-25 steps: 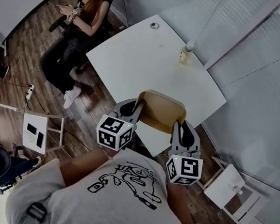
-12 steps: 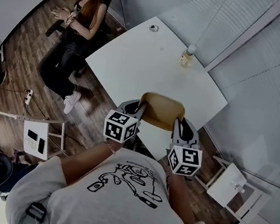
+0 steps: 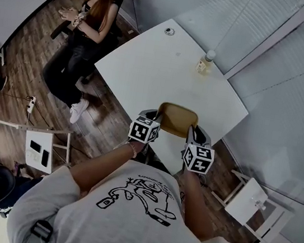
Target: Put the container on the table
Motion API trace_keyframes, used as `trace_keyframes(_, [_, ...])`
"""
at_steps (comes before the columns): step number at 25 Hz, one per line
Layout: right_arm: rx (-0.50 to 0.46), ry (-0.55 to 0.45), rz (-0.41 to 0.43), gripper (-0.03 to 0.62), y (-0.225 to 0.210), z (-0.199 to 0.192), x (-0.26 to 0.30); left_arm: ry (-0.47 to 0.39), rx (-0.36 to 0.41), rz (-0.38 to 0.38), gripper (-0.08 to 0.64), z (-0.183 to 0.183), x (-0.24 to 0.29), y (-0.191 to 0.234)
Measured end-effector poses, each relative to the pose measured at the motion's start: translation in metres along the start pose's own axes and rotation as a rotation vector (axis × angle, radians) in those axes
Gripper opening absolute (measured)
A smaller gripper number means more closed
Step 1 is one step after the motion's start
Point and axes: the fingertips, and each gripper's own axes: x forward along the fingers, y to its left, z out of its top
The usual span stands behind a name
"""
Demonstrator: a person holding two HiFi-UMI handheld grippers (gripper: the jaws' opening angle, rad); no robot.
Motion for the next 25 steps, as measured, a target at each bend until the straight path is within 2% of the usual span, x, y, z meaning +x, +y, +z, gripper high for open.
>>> trace_keyframes(6, [0.05,0.075,0.004,0.035,-0.012,-0.038,0.034,0.107,-0.065,-0.006,0.009,-0.04,0.039,0.017])
trace_keyframes(14, [0.101,0.176,0.011,0.035,-0.02,-0.089,0.066,0.217,-0.113,0.014,0.009,-0.086,0.069,0.033])
trace_keyframes(19, [0.13,0.239,0.004,0.035,-0.029,-0.119,0.079,0.255,-0.102,0.034,0.009,-0.103,0.081,0.037])
trace_keyframes(25, [0.16,0.277,-0.011,0.035,-0.038,-0.133,0.09,0.26,-0.098,0.028,0.011,-0.108,0.091,0.036])
